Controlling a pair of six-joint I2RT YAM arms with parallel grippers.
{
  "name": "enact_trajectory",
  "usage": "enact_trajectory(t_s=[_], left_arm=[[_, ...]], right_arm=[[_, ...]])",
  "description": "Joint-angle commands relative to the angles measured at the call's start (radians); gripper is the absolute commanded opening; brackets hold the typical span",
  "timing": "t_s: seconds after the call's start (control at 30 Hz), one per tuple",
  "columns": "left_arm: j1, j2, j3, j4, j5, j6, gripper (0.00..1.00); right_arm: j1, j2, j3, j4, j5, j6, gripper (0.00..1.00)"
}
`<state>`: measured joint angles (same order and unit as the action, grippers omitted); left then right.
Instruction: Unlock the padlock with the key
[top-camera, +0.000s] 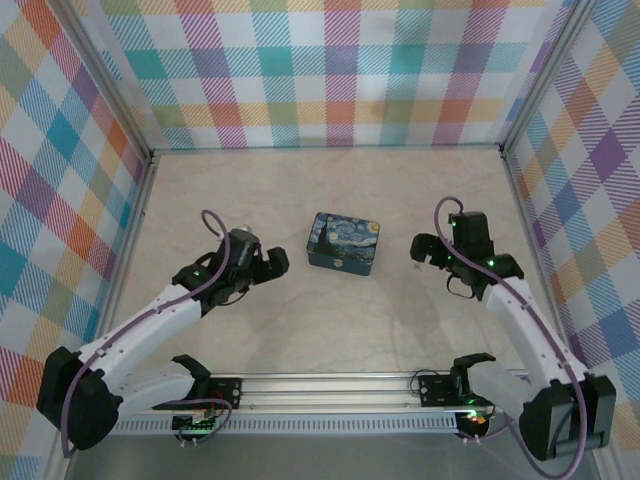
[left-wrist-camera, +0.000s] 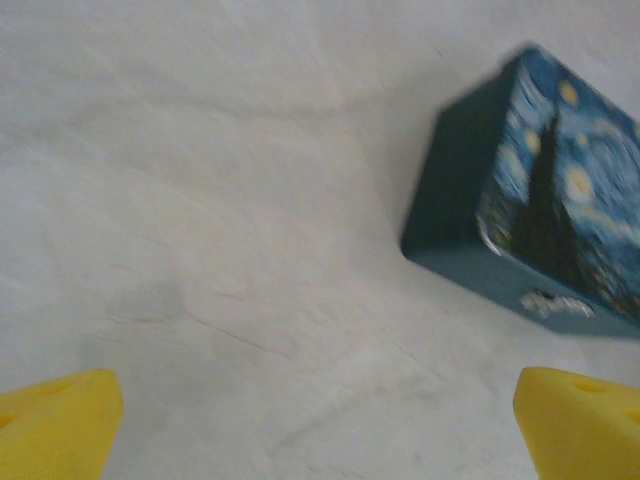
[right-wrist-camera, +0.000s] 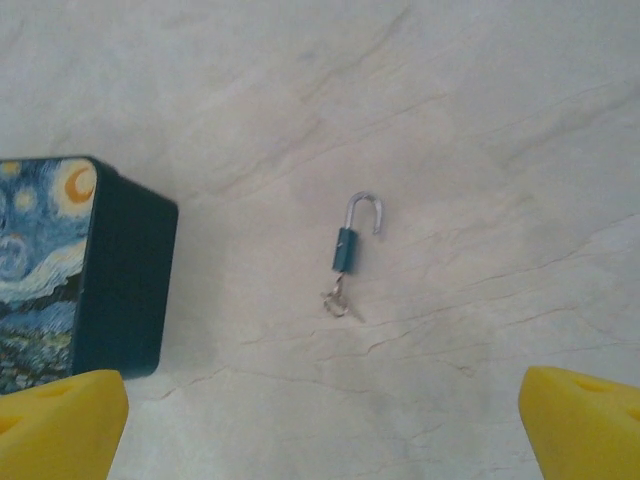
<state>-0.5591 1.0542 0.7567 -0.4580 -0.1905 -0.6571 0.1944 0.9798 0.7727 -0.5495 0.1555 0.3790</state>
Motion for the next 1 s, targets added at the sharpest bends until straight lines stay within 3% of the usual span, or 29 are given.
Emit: enact_trajectory(t_s=[0.0,0.1,0.23,0.33,0.4,0.47,0.6,0.9,0.97], left_arm=[[0.051,-0.046,0.021,-0.099,-0.216,0.02,1.0],[0.072,-0.089,-0.006,-0.077,-0.396,0.057,1.0],[0.097,-0.167,-0.114,0.109,-0.581,0.25,1.0],[0.141,-0.2,-0.237,0.37,-0.603,0.483,1.0],[0.186,-0.175,-0.308,0.486,-0.614,0.563,1.0],[0.263,-0.111,-0.355,0.583,-0.587,0.56,1.0],[0.373,0.057,-0.419,0.831,-0.488,0.5,1.0],[0.391,0.449,-0.338,1.233,-0.342,0.635,1.0],[0.398,0.455,-0.308,1.17,-0.262,0.652,1.0]], right_arm=[[-0.01,-0.057,-0.068,0.072,0.138,0.017,1.0],[-0.012,-0.088,-0.121,0.135,0.243,-0.006,1.0],[-0.012,-0.156,-0.251,0.337,0.36,-0.038,1.0],[-0.012,-0.196,-0.378,0.593,0.386,-0.101,1.0],[-0.012,-0.174,-0.448,0.753,0.419,-0.147,1.0],[-0.019,-0.105,-0.474,0.849,0.476,-0.17,1.0],[-0.038,0.044,-0.512,1.064,0.435,-0.219,1.0],[-0.072,0.333,-0.522,1.47,0.272,-0.339,1.0],[-0.098,0.422,-0.521,1.56,0.207,-0.327,0.99]])
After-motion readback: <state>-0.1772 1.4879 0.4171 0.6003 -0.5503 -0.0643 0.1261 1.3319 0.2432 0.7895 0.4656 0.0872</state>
